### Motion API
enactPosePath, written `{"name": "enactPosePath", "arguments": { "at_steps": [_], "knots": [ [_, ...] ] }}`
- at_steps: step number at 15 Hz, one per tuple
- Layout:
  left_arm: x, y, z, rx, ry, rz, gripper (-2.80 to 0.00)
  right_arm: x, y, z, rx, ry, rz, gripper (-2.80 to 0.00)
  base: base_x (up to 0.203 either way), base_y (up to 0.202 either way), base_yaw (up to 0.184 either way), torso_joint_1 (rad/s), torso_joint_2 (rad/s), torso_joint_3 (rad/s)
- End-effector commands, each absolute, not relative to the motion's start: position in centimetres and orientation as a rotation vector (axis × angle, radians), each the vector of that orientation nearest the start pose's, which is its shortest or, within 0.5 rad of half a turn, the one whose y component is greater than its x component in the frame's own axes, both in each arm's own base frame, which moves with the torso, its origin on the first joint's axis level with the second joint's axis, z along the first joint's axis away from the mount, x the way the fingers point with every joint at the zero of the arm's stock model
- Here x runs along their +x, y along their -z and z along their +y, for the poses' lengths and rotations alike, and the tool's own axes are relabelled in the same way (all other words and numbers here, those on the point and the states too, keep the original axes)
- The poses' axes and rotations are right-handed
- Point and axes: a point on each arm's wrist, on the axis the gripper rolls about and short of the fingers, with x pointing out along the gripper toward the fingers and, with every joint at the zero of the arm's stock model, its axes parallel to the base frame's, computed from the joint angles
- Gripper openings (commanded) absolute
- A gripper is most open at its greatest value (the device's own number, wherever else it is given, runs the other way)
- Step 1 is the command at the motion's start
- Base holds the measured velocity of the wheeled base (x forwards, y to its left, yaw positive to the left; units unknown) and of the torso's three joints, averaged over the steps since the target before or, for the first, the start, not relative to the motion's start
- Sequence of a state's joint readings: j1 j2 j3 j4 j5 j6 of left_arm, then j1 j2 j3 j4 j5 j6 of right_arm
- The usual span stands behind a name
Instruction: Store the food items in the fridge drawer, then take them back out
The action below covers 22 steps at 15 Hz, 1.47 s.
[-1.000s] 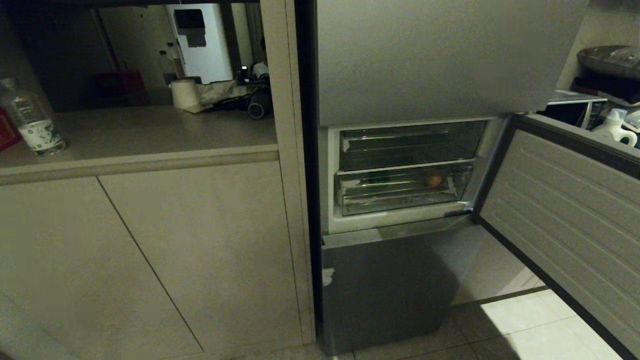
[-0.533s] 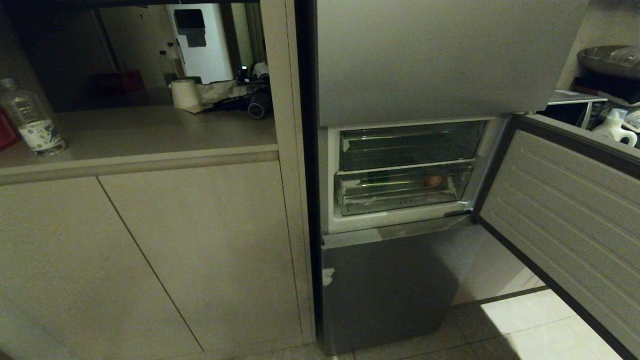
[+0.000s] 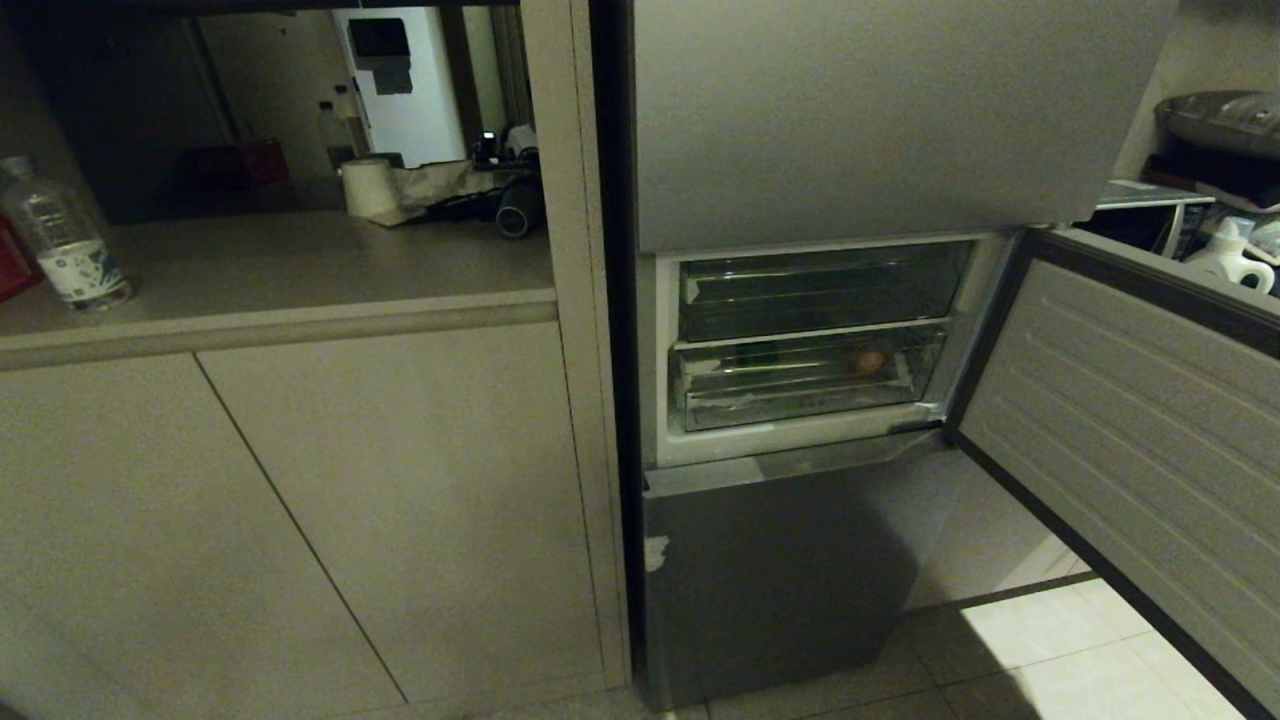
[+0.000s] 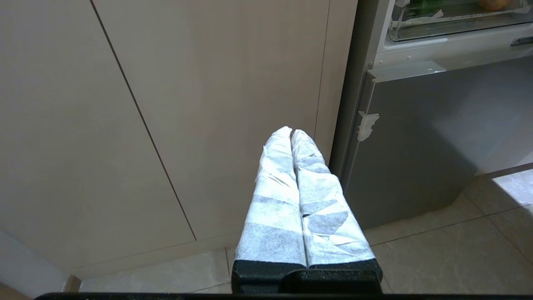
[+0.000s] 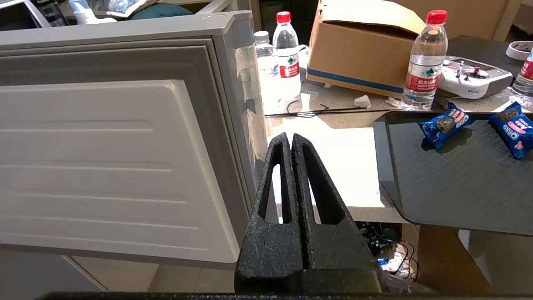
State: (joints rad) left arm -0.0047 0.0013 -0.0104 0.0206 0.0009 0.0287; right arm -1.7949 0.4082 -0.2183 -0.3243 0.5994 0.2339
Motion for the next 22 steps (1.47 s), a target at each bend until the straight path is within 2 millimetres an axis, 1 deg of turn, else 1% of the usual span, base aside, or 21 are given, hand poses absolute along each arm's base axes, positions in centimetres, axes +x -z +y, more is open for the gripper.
{"name": "enactPosePath", "arguments": {
  "at_steps": [1, 2, 3, 4, 7, 8, 10, 13, 15, 16, 17, 18, 19, 22],
  "knots": [
    [-2.3, -7.6, 0.0, 0.029, 0.004, 0.013, -2.8, -0.5, -14.5, -7.7, 0.278, 1.491, 0.251, -2.8, 0.0, 0.0, 0.0, 0.0, 0.0, 0.0],
    [-2.3, -7.6, 0.0, 0.029, 0.005, 0.014, -2.8, -0.3, -13.4, -6.9, 0.258, 1.463, 0.3, -2.8, 0.0, 0.0, 0.0, 0.0, 0.0, 0.0],
    [-2.3, -7.6, 0.0, 0.029, 0.004, 0.013, -2.8, -0.3, -13.2, -6.7, 0.25, 1.451, 0.311, -2.8, 0.0, 0.0, 0.0, 0.0, 0.0, 0.0],
    [-2.4, -7.6, 0.0, 0.029, 0.003, 0.011, -2.8, -0.3, -13.3, -7.1, 0.258, 1.447, 0.32, -2.8, 0.0, 0.0, 0.0, 0.0, 0.0, 0.0],
    [-2.3, -7.6, 0.0, 0.029, 0.004, 0.013, -2.8, -0.5, -14.0, -10.0, 0.308, 1.432, 0.346, -2.8, 0.0, 0.0, 0.0, 0.0, 0.0, 0.0],
    [-2.3, -7.6, 0.0, 0.029, 0.003, 0.014, -2.8, -0.5, -14.3, -10.3, 0.304, 1.436, 0.325, -2.8, 0.0, 0.0, 0.0, 0.0, 0.0, 0.0],
    [-2.4, -7.6, 0.0, 0.029, 0.004, 0.012, -2.8, -0.5, -14.3, -10.5, 0.308, 1.436, 0.326, -2.8, 0.0, 0.0, 0.0, 0.0, 0.0, 0.0],
    [-2.3, -7.6, 0.0, 0.029, 0.004, 0.014, -2.8, -0.5, -13.8, -11.6, 0.362, 1.42, 0.362, -2.8, 0.0, 0.0, 0.0, 0.0, 0.0, 0.0],
    [-2.3, -7.6, 0.0, 0.029, 0.003, 0.013, -2.8, 0.5, -13.3, -12.9, 0.408, 1.337, 0.401, -2.8, 0.0, 0.0, 0.0, 0.0, 0.0, 0.0],
    [-2.4, -7.6, 0.0, 0.029, 0.004, 0.012, -2.8, 1.3, -13.4, -13.6, 0.427, 1.292, 0.399, -2.8, 0.0, 0.0, 0.0, 0.0, 0.0, 0.0],
    [-2.3, -7.6, 0.0, 0.029, 0.004, 0.014, -2.8, 2.1, -13.6, -14.4, 0.445, 1.26, 0.392, -2.8, 0.0, 0.0, 0.0, 0.0, 0.0, 0.0],
    [-2.3, -7.6, 0.0, 0.029, 0.003, 0.014, -2.8, 2.8, -14.3, -15.5, 0.453, 1.285, 0.354, -2.8, 0.0, 0.0, 0.0, 0.0, 0.0, 0.0],
    [-2.4, -7.6, 0.0, 0.029, 0.003, 0.012, -2.8, 3.1, -15.0, -16.4, 0.446, 1.32, 0.318, -2.8, 0.0, 0.0, 0.0, 0.0, 0.0, 0.0],
    [-2.3, -7.6, 0.0, 0.029, 0.003, 0.011, -2.8, 3.7, -16.9, -19.3, 0.398, 1.334, 0.245, -2.8, 0.0, 0.0, 0.0, 0.0, 0.0, 0.0]
  ]
}}
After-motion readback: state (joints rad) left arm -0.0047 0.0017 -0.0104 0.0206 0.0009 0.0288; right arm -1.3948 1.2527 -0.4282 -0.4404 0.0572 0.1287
